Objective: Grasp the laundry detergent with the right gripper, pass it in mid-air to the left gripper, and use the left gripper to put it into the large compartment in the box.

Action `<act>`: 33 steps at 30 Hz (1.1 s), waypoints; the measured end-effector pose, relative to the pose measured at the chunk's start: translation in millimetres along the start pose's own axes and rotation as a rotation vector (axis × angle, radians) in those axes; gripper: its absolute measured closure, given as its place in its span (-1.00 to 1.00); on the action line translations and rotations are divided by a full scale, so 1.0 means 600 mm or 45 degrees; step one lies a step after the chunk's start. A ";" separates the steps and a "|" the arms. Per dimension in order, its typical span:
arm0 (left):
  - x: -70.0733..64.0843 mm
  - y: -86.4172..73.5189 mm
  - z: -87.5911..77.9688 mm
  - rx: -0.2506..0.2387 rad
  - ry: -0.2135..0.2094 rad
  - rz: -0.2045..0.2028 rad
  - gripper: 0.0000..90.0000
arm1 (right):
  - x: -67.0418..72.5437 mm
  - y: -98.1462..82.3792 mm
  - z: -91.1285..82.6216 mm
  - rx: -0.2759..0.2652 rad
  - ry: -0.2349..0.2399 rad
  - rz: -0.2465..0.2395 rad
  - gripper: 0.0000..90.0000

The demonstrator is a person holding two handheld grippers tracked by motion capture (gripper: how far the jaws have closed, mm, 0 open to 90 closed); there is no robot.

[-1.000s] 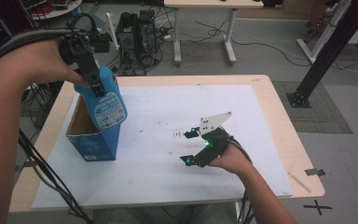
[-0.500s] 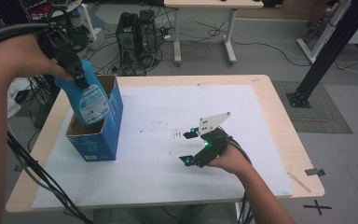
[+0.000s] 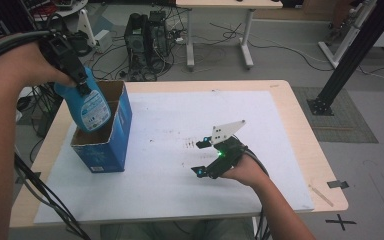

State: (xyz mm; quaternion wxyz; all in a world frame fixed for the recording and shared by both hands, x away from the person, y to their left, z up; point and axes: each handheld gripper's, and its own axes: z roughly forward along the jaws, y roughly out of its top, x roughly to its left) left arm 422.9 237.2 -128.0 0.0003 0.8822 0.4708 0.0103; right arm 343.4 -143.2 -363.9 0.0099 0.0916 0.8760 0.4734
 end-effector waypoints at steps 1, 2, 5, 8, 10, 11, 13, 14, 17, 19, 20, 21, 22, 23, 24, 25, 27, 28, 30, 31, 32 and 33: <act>0.000 0.000 0.000 0.000 0.000 0.000 -0.15 | 0.000 0.000 0.000 0.000 0.000 0.000 -0.70; 0.002 0.000 0.005 -0.005 -0.004 -0.008 -0.15 | 0.000 0.000 0.000 -0.002 0.002 -0.007 -0.70; 0.005 0.002 0.017 0.005 -0.016 -0.041 -0.15 | 0.001 0.000 0.001 -0.004 -0.002 -0.002 -0.70; 0.005 0.007 0.034 0.030 -0.007 -0.058 -0.15 | 0.003 0.001 0.000 -0.011 0.000 -0.005 -0.70; 0.005 0.007 0.038 0.029 -0.007 -0.070 -0.15 | 0.003 0.001 0.000 -0.010 -0.002 -0.006 -0.70; 0.007 0.008 0.042 0.029 -0.001 -0.079 -0.15 | 0.003 0.001 0.000 -0.010 -0.002 -0.006 -0.70; 0.009 0.009 0.049 0.039 0.009 -0.086 -0.15 | 0.004 0.001 0.000 -0.012 -0.003 -0.008 -0.70; 0.006 0.010 0.056 0.021 -0.001 -0.119 -0.15 | 0.004 0.001 0.000 -0.016 0.000 -0.015 -0.70; 0.007 0.010 0.070 0.017 -0.005 -0.152 -0.15 | 0.005 0.001 0.000 -0.017 -0.003 -0.008 -0.70; 0.010 0.010 0.080 0.010 -0.003 -0.151 -0.15 | 0.005 0.001 -0.002 -0.013 -0.006 -0.024 -0.70; 0.012 0.010 0.092 0.020 -0.017 -0.162 -0.15 | 0.007 0.001 -0.003 -0.007 0.003 -0.006 -0.70; 0.012 0.010 0.092 0.020 -0.017 -0.162 -0.15 | 0.007 0.001 -0.002 -0.012 0.000 -0.008 -0.70; 0.012 0.010 0.098 0.020 -0.018 -0.168 -0.15 | 0.008 0.001 -0.002 -0.004 -0.007 -0.005 -0.70; 0.011 0.011 0.104 0.026 -0.026 -0.179 -0.15 | 0.008 0.001 -0.002 -0.004 -0.007 -0.005 -0.70; 0.013 0.012 0.115 0.044 -0.026 -0.176 -0.15 | 0.007 0.000 -0.002 0.000 -0.005 -0.024 -0.70; 0.013 0.012 0.115 0.044 -0.026 -0.176 -0.15 | 0.007 0.000 -0.002 0.000 -0.005 -0.024 -0.70; 0.013 0.014 0.126 0.054 -0.009 -0.162 -0.15 | 0.006 0.000 -0.002 0.008 -0.003 -0.028 -0.70; 0.011 0.015 0.137 0.060 -0.011 -0.174 -0.15 | 0.007 0.000 -0.002 0.006 0.000 -0.020 -0.70; 0.011 0.016 0.146 0.069 -0.017 -0.194 -0.15 | 0.009 0.000 -0.002 0.016 0.007 -0.003 -0.70; 0.011 0.016 0.146 0.069 -0.017 -0.194 -0.15 | 0.009 0.000 -0.002 0.016 0.007 -0.003 -0.70; 0.011 0.016 0.155 0.062 -0.017 -0.207 -0.15 | 0.008 0.001 -0.001 0.005 0.005 -0.017 -0.70; 0.011 0.016 0.155 0.062 -0.017 -0.207 -0.15 | 0.008 0.000 -0.001 0.006 0.005 -0.021 -0.70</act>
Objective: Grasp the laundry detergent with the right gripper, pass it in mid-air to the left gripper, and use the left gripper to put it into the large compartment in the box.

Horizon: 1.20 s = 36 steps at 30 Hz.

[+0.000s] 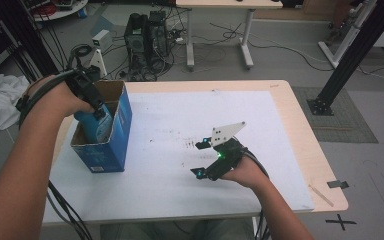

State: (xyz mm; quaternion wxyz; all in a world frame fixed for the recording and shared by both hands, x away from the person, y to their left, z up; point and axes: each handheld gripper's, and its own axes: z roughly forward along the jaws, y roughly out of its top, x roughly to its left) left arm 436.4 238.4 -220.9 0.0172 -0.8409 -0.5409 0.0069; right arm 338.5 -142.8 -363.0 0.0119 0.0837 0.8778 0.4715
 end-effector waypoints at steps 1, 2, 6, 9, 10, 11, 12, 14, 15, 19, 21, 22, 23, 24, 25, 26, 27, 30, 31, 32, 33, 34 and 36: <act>0.001 0.001 0.009 0.012 -0.003 -0.002 -0.15 | 0.001 0.000 0.000 0.001 -0.004 0.007 -0.70; 0.001 0.001 0.014 0.008 -0.005 -0.010 -0.15 | 0.001 0.000 0.000 0.002 -0.003 0.011 -0.70; 0.005 0.003 0.025 0.027 -0.012 -0.003 -0.15 | 0.001 -0.001 -0.001 -0.001 -0.002 0.003 -0.70; 0.005 0.004 0.037 0.034 -0.013 0.002 -0.15 | 0.001 -0.001 -0.001 -0.006 -0.005 -0.002 -0.70; 0.007 0.005 0.038 0.047 -0.006 0.023 -0.15 | 0.001 -0.001 -0.001 -0.015 -0.009 -0.001 -0.70; 0.007 0.005 0.041 0.050 -0.016 0.007 -0.15 | 0.001 -0.001 -0.001 -0.015 -0.009 0.005 -0.70; 0.008 0.005 0.043 0.057 -0.016 0.021 -0.15 | 0.001 -0.002 -0.001 -0.008 -0.008 0.007 -0.70; 0.008 0.007 0.048 0.063 -0.024 0.017 -0.15 | 0.001 -0.003 0.000 -0.014 -0.005 0.006 -0.70; 0.005 0.007 0.054 0.042 -0.026 -0.008 -0.15 | 0.001 -0.003 -0.001 -0.008 -0.004 0.005 -0.70; 0.006 0.009 0.064 0.072 -0.032 0.016 -0.15 | 0.002 -0.004 0.000 -0.005 -0.005 0.007 -0.70; 0.007 0.010 0.070 0.079 -0.036 0.025 -0.15 | 0.002 -0.004 0.000 -0.009 -0.009 0.005 -0.70; 0.006 0.010 0.073 0.082 -0.034 0.037 -0.15 | 0.003 -0.004 0.001 -0.010 -0.010 0.006 -0.70; 0.004 0.011 0.076 0.075 -0.033 0.029 -0.15 | 0.003 -0.004 0.001 -0.012 -0.008 0.004 -0.70; 0.005 0.012 0.077 0.088 -0.031 0.044 -0.15 | 0.003 -0.004 0.001 -0.010 -0.009 0.005 -0.70; 0.004 0.012 0.079 0.090 -0.033 0.047 -0.15 | 0.003 -0.005 0.001 -0.008 -0.009 0.007 -0.70; 0.005 0.013 0.080 0.094 -0.027 0.065 -0.15 | 0.003 -0.005 0.001 -0.009 -0.008 0.005 -0.70; 0.004 0.014 0.081 0.097 -0.022 0.073 -0.15 | 0.003 -0.005 0.001 -0.009 -0.010 0.008 -0.70; 0.004 0.015 0.085 0.098 -0.021 0.094 -0.15 | 0.002 -0.005 0.002 -0.007 -0.006 0.008 -0.70; 0.004 0.015 0.086 0.096 -0.022 0.096 -0.15 | 0.003 -0.005 0.001 -0.005 -0.006 0.011 -0.70; 0.004 0.016 0.086 0.095 -0.023 0.099 -0.15 | 0.003 -0.005 0.002 -0.007 -0.006 0.011 -0.70; 0.004 0.016 0.087 0.094 -0.021 0.105 -0.15 | 0.003 -0.005 0.002 -0.004 -0.006 0.010 -0.70; 0.005 0.016 0.087 0.098 -0.021 0.113 -0.15 | 0.003 -0.005 0.003 -0.005 -0.006 0.011 -0.70; 0.004 0.016 0.089 0.090 -0.007 0.128 -0.15 | 0.003 -0.005 0.003 -0.003 -0.008 0.011 -0.70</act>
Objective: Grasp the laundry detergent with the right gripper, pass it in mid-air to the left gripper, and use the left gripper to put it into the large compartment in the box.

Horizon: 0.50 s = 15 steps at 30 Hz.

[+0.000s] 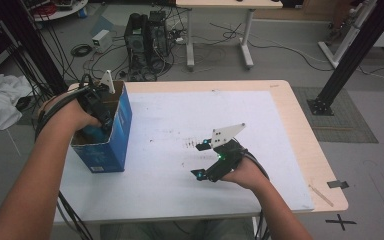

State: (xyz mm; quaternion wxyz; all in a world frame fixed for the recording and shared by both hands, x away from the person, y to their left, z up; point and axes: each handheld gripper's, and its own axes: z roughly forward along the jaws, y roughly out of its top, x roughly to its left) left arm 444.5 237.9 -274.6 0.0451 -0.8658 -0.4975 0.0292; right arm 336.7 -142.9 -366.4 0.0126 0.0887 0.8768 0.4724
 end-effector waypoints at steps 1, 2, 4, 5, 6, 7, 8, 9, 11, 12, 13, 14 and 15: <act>0.000 0.001 0.000 0.009 -0.003 0.012 -0.15 | 0.000 0.000 0.000 0.000 0.000 0.000 -0.70; 0.000 0.001 0.001 0.008 -0.001 0.014 -0.15 | 0.000 0.000 0.001 -0.004 0.004 0.001 -0.70; -0.003 0.001 0.005 -0.012 -0.009 -0.002 -0.15 | 0.000 0.000 0.001 0.002 0.003 0.001 -0.70; 0.001 0.002 0.004 0.020 -0.009 0.043 -0.15 | 0.000 0.000 0.001 0.000 0.005 -0.002 -0.70; 0.000 0.002 0.006 0.013 -0.006 0.045 -0.15 | 0.000 0.000 0.001 0.000 0.004 0.002 -0.70; 0.000 0.002 0.008 0.012 -0.007 0.057 -0.15 | 0.000 0.000 0.000 0.001 0.001 0.001 -0.70; 0.000 0.003 0.008 0.019 -0.003 0.078 -0.15 | 0.000 0.000 0.000 0.001 0.000 0.003 -0.70; -0.001 0.003 0.010 0.020 0.007 0.093 -0.15 | 0.000 0.000 0.000 0.000 0.000 0.005 -0.70; 0.000 0.003 0.012 0.023 0.013 0.101 -0.15 | 0.000 -0.001 0.000 0.004 -0.003 0.006 -0.70; 0.000 0.003 0.013 0.021 0.016 0.106 -0.15 | 0.000 -0.001 0.001 0.000 -0.002 0.004 -0.70; -0.001 0.003 0.015 0.007 0.023 0.100 -0.15 | 0.000 -0.001 0.001 0.001 -0.001 0.007 -0.70; 0.001 0.003 0.014 0.023 0.026 0.116 -0.15 | 0.000 -0.001 0.001 0.001 -0.002 0.006 -0.70; 0.001 0.003 0.015 0.023 0.027 0.125 -0.15 | 0.000 -0.001 0.001 0.002 -0.003 0.009 -0.70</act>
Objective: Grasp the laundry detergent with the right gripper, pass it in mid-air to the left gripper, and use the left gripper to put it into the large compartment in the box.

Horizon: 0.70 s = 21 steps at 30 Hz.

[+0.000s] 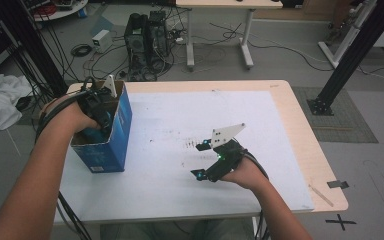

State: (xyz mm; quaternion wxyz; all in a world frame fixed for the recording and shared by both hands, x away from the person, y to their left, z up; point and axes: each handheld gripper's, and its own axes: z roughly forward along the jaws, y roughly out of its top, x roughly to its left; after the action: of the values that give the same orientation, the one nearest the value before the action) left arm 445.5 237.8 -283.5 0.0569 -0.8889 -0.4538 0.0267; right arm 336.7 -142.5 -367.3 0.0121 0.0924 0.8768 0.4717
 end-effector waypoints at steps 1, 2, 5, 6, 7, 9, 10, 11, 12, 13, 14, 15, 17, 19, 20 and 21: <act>-0.002 0.000 0.002 -0.011 0.006 0.001 -0.15 | 0.000 0.000 0.000 0.003 0.000 0.000 -0.70; 0.000 0.000 0.002 0.004 0.005 0.025 -0.15 | 0.000 0.000 0.001 0.001 0.004 0.004 -0.70; -0.002 0.000 0.004 -0.007 0.012 0.038 -0.16 | -0.001 -0.001 0.002 0.002 0.002 0.004 -0.70; -0.001 0.000 0.004 -0.005 0.011 0.045 -0.15 | -0.001 -0.001 0.003 0.001 0.003 0.001 -0.70; 0.000 0.000 0.003 -0.002 0.010 0.051 -0.15 | -0.001 -0.001 0.004 0.003 0.002 0.006 -0.70; 0.000 0.000 0.006 -0.005 0.008 0.044 -0.15 | -0.001 -0.002 0.004 0.009 0.001 0.003 -0.70; 0.000 0.000 0.007 -0.020 0.004 0.031 -0.15 | -0.001 -0.001 0.005 0.004 0.005 -0.002 -0.70; -0.003 -0.001 0.009 -0.049 -0.003 -0.003 -0.16 | -0.001 0.000 0.005 0.006 0.006 0.000 -0.70; 0.002 0.000 0.006 -0.004 0.003 0.049 -0.16 | -0.001 0.000 0.005 0.002 0.007 0.000 -0.70; -0.002 0.000 0.009 -0.046 -0.005 -0.002 -0.16 | -0.001 0.000 0.005 0.003 0.005 -0.002 -0.70; 0.002 0.001 0.006 0.001 0.003 0.052 -0.16 | 0.000 0.000 0.005 -0.001 0.003 0.003 -0.70; 0.001 0.001 0.006 -0.003 0.008 0.050 -0.16 | 0.000 0.000 0.004 0.002 0.004 0.004 -0.70; 0.001 0.002 0.006 0.001 0.009 0.048 -0.16 | 0.000 0.000 0.004 0.001 0.001 0.001 -0.70; 0.001 0.002 0.006 0.003 0.008 0.052 -0.16 | 0.001 0.000 0.004 0.000 -0.001 0.001 -0.70; 0.001 0.002 0.006 0.002 0.008 0.051 -0.16 | 0.001 0.000 0.004 -0.004 0.003 -0.004 -0.70; 0.001 0.001 0.006 0.006 0.007 0.055 -0.16 | 0.001 0.000 0.003 -0.001 0.001 -0.002 -0.70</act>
State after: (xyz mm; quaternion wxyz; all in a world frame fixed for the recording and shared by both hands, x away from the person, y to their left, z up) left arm 446.0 237.9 -287.4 0.0596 -0.8985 -0.4341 0.0267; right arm 336.3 -140.7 -368.3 0.0123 0.0915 0.8767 0.4721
